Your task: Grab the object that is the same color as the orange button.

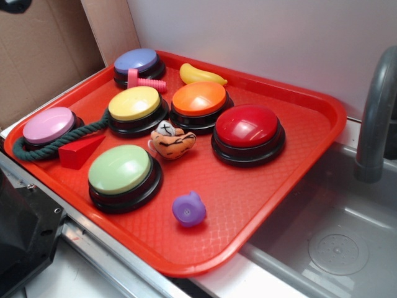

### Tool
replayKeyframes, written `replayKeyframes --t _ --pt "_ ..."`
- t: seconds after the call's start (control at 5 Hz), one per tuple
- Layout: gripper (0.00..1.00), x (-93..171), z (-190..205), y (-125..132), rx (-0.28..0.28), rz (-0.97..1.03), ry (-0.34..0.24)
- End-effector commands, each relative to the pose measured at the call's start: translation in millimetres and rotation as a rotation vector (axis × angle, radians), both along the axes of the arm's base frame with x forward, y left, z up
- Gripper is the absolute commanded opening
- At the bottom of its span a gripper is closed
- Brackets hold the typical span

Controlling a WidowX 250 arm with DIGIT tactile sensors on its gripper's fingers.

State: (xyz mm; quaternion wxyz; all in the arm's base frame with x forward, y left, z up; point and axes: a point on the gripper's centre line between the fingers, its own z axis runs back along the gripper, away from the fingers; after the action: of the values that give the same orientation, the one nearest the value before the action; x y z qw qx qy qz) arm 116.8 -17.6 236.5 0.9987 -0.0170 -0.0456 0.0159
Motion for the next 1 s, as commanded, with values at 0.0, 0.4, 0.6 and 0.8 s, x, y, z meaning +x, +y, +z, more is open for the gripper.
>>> replayKeyframes --t 0.0,0.4,0.6,0.8 --pt "1.00 0.0 0.0 0.0 0.000 0.000 0.000" --pt "1.00 21.3 -27.5 11.4 -0.062 0.177 0.044" --pt "1.00 29.6 -42.6 17.3 -0.077 0.280 0.011" --pt "1.00 45.5 -72.9 18.0 -0.091 0.382 -0.007"
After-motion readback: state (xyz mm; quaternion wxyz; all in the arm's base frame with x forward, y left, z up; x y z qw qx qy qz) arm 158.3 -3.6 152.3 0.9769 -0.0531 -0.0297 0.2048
